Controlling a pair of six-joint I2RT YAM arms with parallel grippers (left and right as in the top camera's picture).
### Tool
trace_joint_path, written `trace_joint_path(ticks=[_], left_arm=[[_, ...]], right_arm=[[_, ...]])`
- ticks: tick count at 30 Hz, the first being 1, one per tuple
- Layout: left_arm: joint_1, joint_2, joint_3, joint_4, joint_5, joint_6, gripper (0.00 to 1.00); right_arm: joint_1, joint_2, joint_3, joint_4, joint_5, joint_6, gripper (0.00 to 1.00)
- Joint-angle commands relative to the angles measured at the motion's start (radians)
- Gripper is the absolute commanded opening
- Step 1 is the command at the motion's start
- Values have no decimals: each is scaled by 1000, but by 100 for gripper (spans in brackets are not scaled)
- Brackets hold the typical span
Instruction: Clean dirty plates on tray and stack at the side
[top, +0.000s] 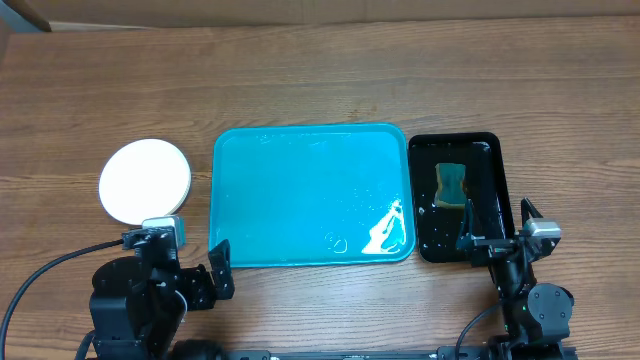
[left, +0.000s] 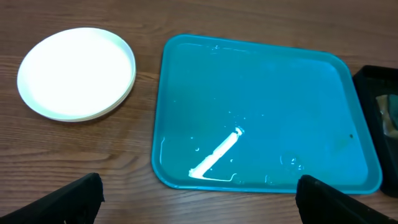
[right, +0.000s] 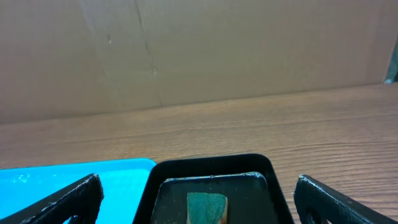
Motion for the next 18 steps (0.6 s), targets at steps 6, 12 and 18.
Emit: trace_joint_path(ticks=[6, 12, 18], left_arm=[[-24, -186, -248, 217, -34, 26, 100], [-25, -365, -544, 476, 1, 8, 100], [-26, -494, -757, 765, 21, 8, 100]], right_arm=[[0, -12, -10, 7, -2, -6, 100], [0, -12, -10, 7, -2, -7, 100], [0, -12, -10, 7, -2, -6, 100]])
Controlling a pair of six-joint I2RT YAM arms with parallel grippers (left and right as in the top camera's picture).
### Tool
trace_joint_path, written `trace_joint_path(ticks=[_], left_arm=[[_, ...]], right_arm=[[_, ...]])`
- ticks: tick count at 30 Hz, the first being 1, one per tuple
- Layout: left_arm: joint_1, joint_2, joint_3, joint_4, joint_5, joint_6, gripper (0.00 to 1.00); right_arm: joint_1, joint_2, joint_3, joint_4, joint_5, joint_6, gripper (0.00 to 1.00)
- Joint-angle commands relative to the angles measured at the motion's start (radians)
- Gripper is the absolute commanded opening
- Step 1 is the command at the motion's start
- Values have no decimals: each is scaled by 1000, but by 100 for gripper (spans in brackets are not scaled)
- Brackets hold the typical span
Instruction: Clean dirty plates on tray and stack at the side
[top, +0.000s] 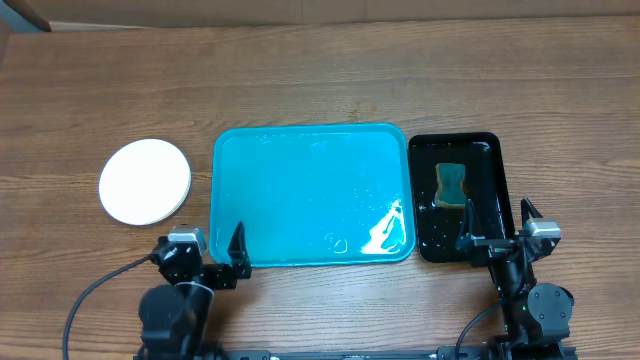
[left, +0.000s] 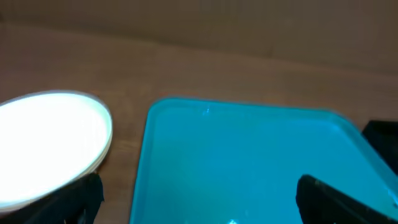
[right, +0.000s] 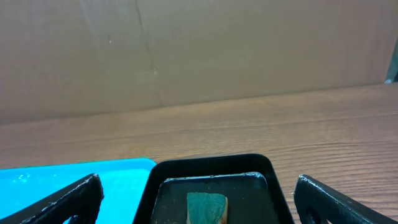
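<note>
A stack of white plates (top: 145, 181) rests on the wood left of the wet turquoise tray (top: 311, 193), which holds no plates; the plates (left: 50, 144) and the tray (left: 249, 162) also show in the left wrist view. My left gripper (top: 205, 258) stands open at the table's front edge, near the tray's front-left corner, with nothing between its fingers. A green sponge (top: 451, 184) lies in the black tray (top: 495, 190) of water on the right; the sponge (right: 207, 207) shows again in the right wrist view. My right gripper (top: 497, 236) is open and empty at the black tray's front end.
A cardboard wall (right: 199, 50) rises behind the table's far edge. Water film and droplets glint on the turquoise tray's front right (top: 383, 228). Bare wood lies beyond both trays.
My left arm has shifted right and drawn back toward the front edge, its camera now tilted lower and more level. The right arm, plates, trays and sponge stay put.
</note>
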Motion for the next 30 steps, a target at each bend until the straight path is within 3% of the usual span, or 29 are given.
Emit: trace_joint_path(ticks=[1, 8, 13, 30], left_arm=[[-8, -43, -75, 114, 18, 8, 100], [-29, -43, -214, 453, 4, 82, 100], [-31, -43, -212, 356, 4, 106, 100], [-31, -42, -212, 353, 3, 106, 100]], right_arm=[[0, -12, -10, 7, -1, -6, 100], [0, -12, -10, 7, -2, -6, 100], [0, -12, -10, 7, -2, -6, 100], [0, -12, -10, 7, -2, -6, 100]])
